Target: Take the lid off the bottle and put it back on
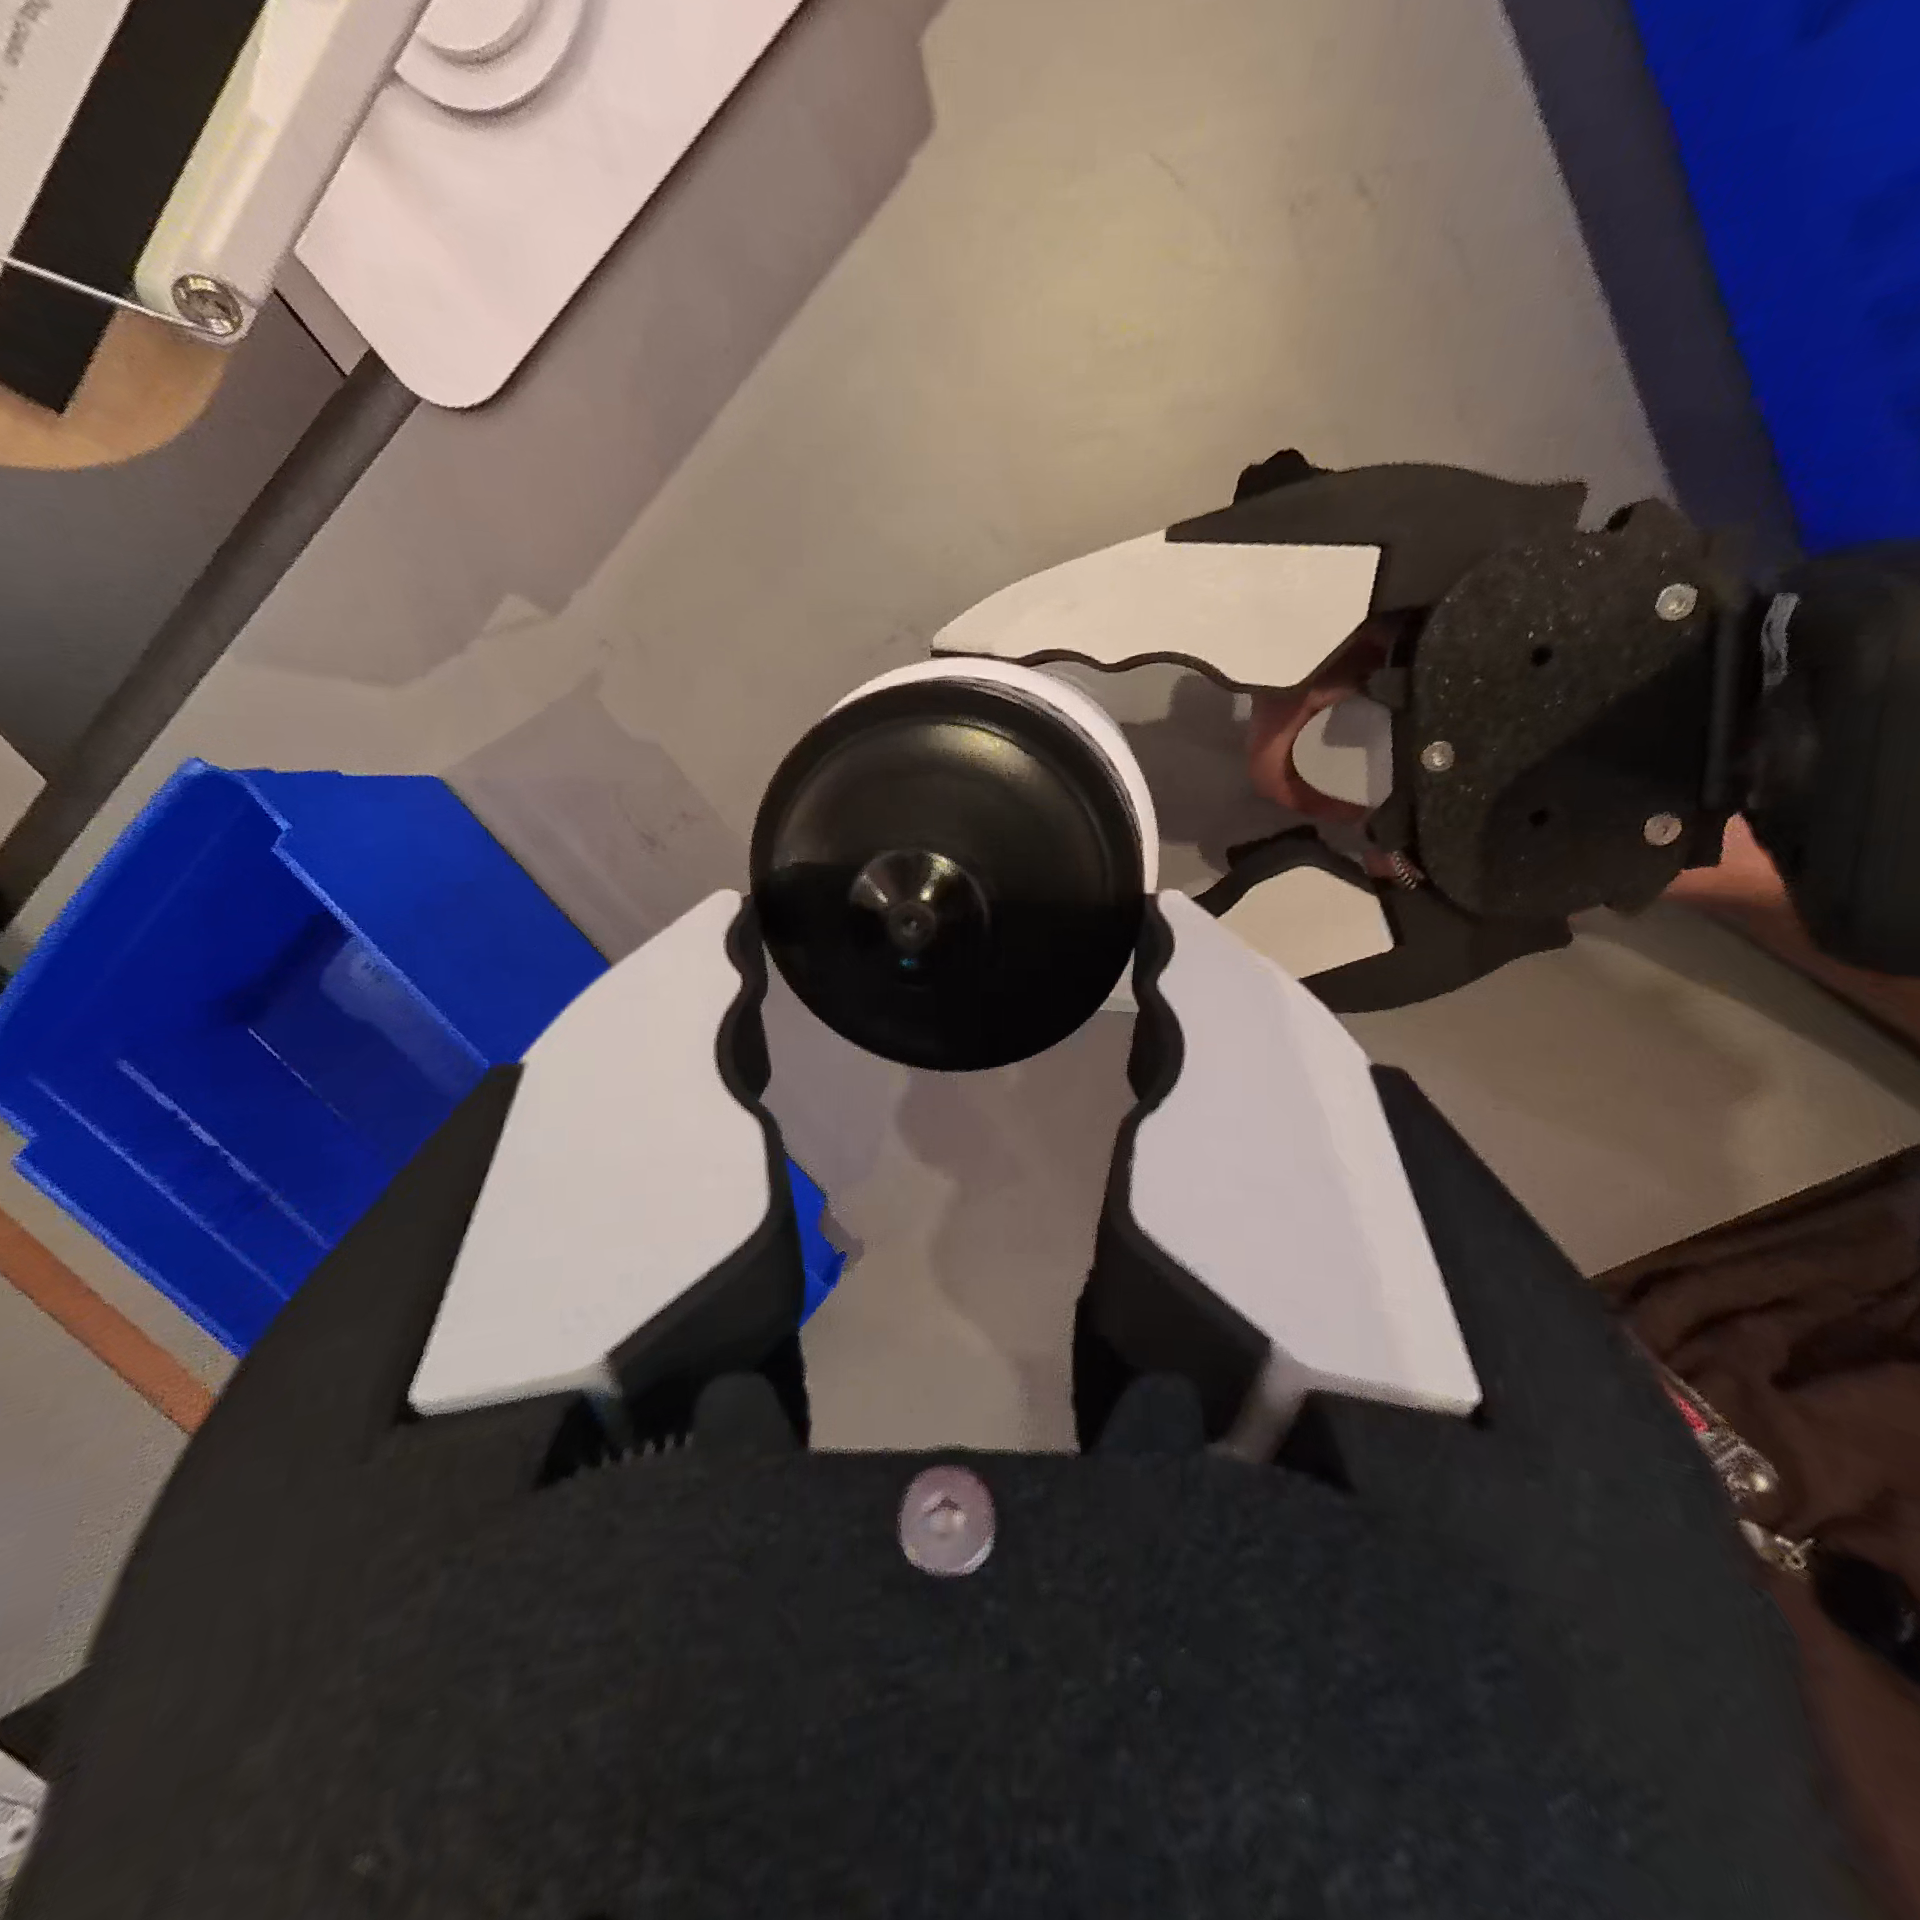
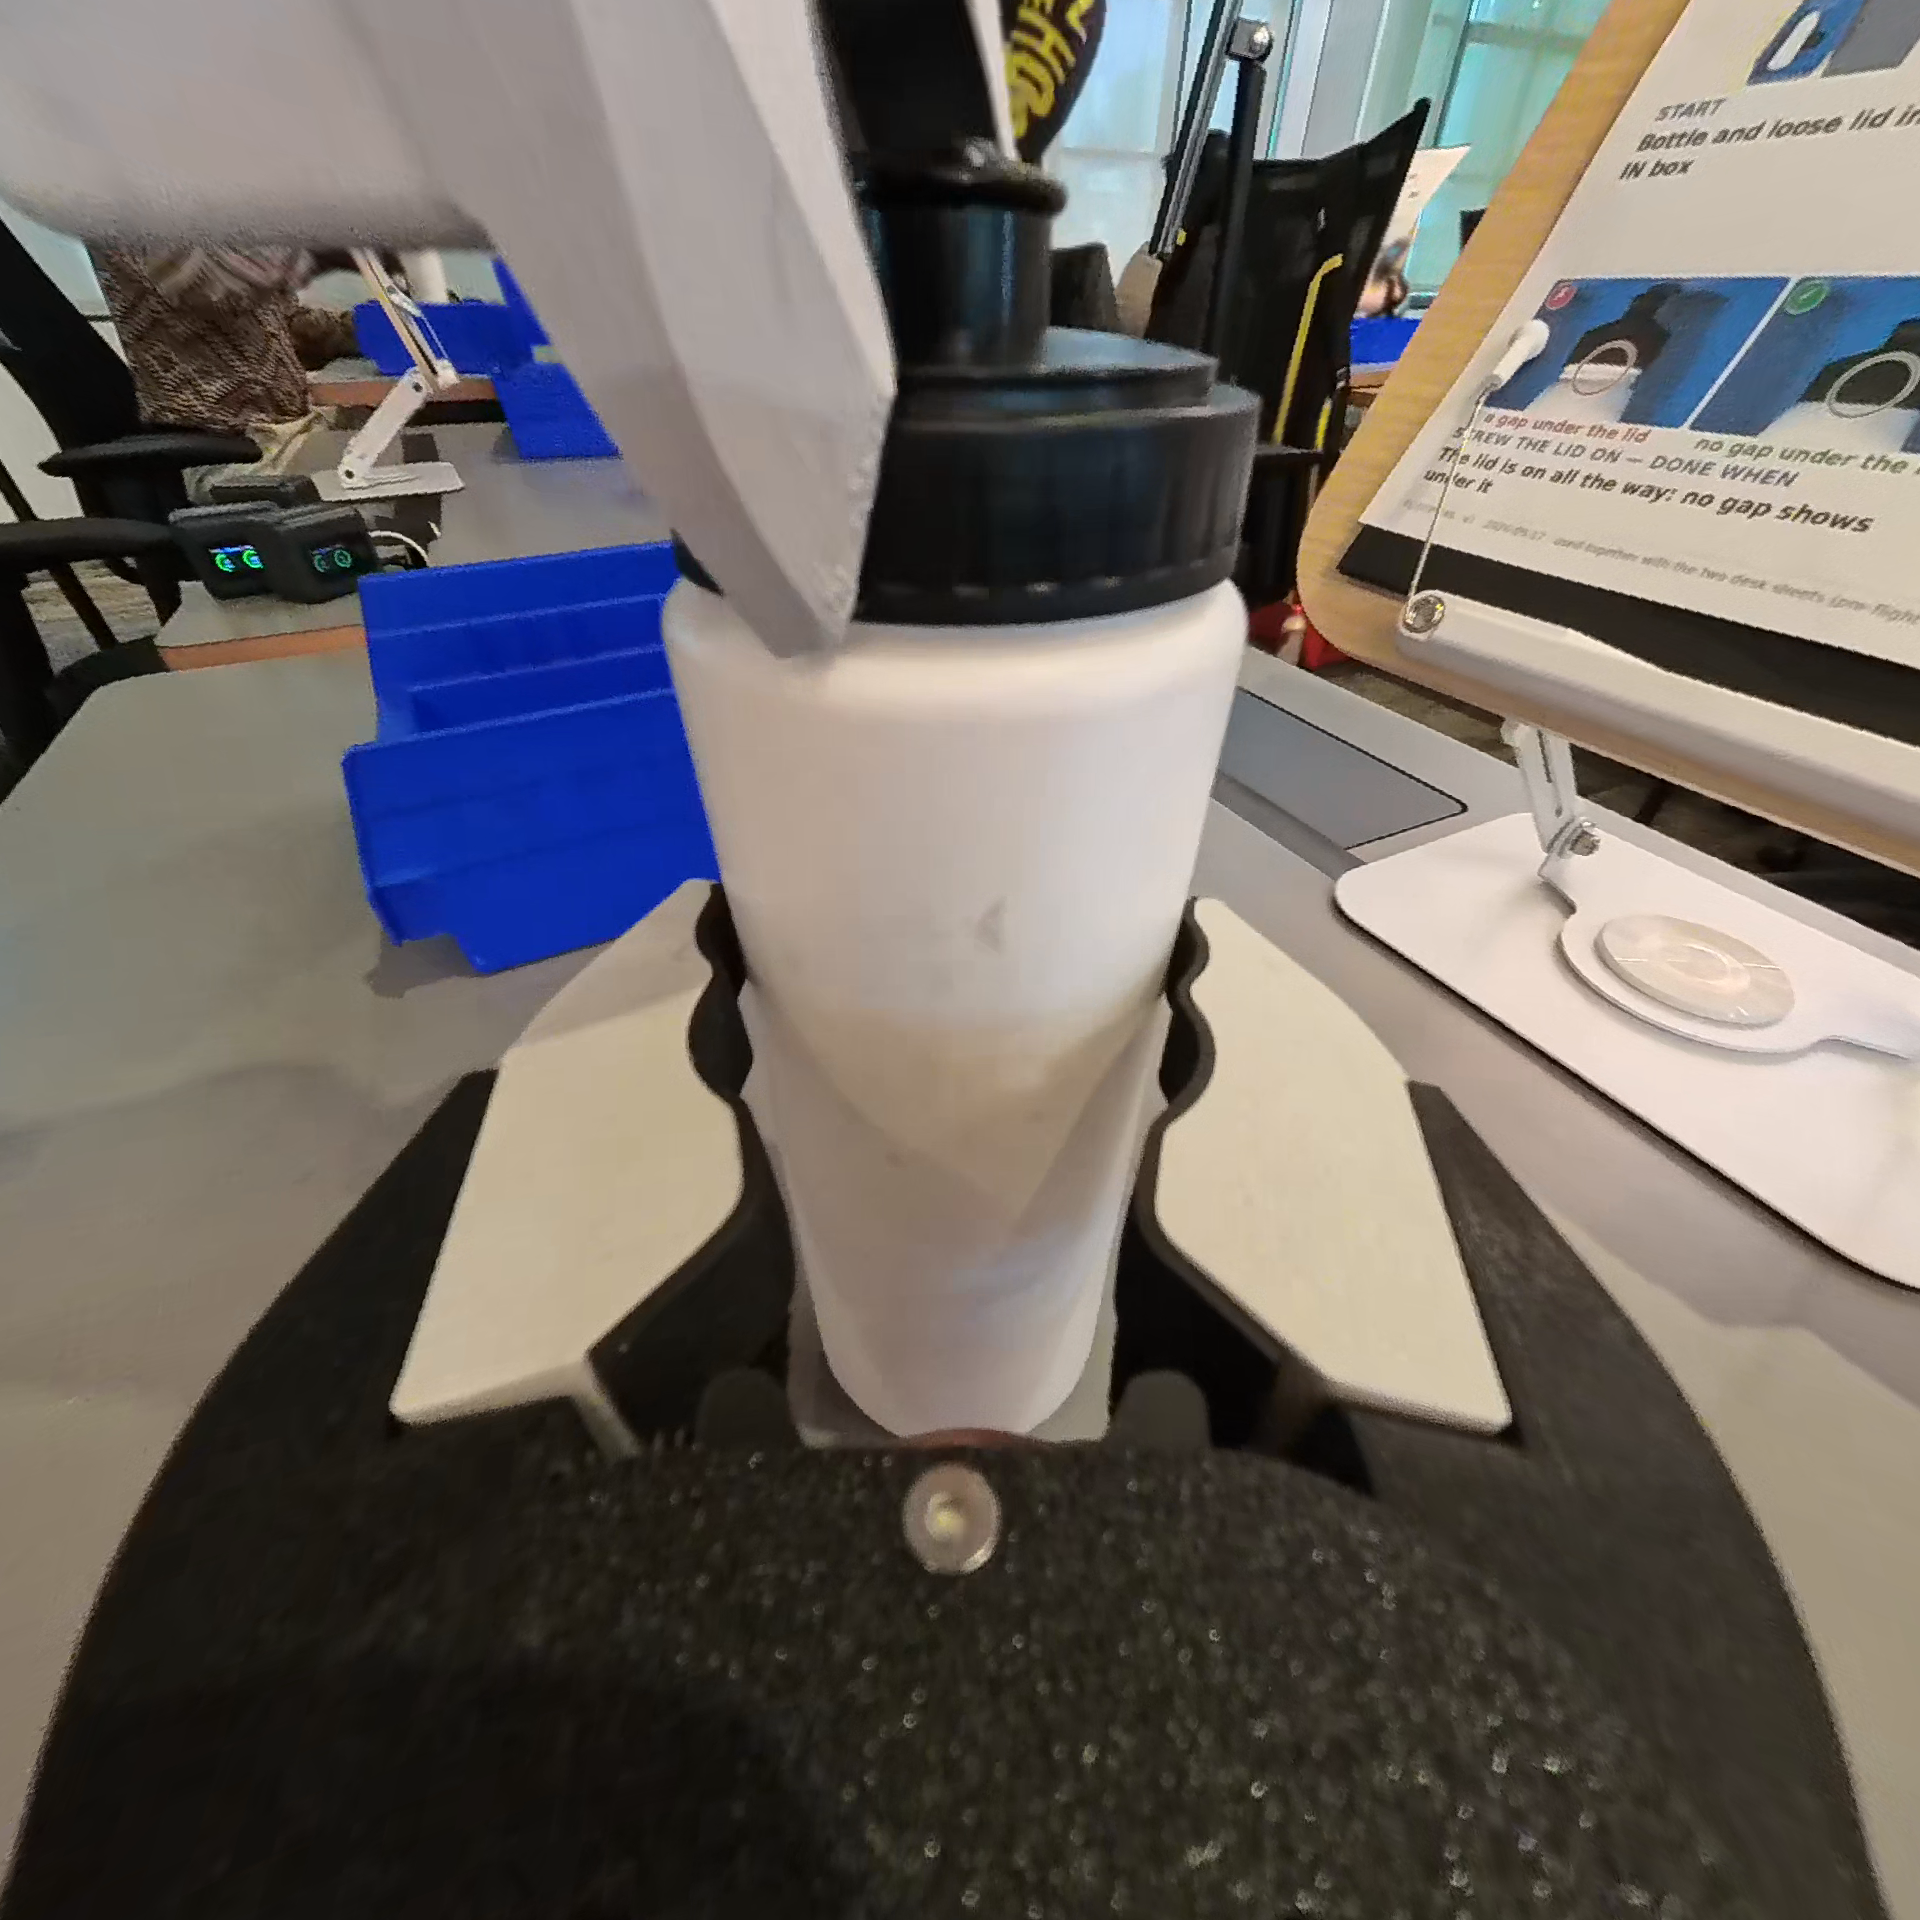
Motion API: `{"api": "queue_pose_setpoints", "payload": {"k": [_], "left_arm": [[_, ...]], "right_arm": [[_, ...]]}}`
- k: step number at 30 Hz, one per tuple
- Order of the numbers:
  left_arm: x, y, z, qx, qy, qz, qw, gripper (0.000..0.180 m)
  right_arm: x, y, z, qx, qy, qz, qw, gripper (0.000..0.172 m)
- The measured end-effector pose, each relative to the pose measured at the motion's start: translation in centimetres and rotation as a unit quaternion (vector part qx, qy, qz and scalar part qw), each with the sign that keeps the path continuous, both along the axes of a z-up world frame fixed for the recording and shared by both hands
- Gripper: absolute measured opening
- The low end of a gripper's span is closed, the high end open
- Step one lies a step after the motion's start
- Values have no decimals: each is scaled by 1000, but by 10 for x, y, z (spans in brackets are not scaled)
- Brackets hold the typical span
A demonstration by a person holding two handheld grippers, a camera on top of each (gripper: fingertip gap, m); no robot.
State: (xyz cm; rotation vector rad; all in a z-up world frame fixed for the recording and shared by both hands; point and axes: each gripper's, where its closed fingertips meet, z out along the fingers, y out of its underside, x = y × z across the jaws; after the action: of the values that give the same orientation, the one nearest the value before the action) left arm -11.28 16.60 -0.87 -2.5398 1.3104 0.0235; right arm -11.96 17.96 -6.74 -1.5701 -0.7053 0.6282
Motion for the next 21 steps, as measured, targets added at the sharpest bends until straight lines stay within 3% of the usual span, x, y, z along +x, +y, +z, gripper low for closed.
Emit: {"api": "queue_pose_setpoints", "payload": {"k": [2, 6, 10, 14, 17, 21], "left_arm": [[0, 0, 1, -9, 0, -27, 1000, 68], [0, -6, 7, -67, -17, -143, 987, 67], [-7, 2, 9, -51, 19, -280, 959, 96], [1, 0, -5, -49, 41, -385, 921, 106], [4, -8, -12, -83, 36, -431, 898, 77], [4, -11, -13, -95, 27, -463, 881, 76]], "right_arm": [[0, 0, 1, -1, 9, 8, 1000, 79], [5, -1, 2, -12, 44, 46, 998, 80], [9, -1, 2, -20, 48, 60, 997, 80], [-1, -6, 2, -2, 21, 73, 997, 80], [-7, -9, 2, -3, 12, 81, 997, 80], [-6, -13, 0, 16, -12, 103, 994, 79]]}}
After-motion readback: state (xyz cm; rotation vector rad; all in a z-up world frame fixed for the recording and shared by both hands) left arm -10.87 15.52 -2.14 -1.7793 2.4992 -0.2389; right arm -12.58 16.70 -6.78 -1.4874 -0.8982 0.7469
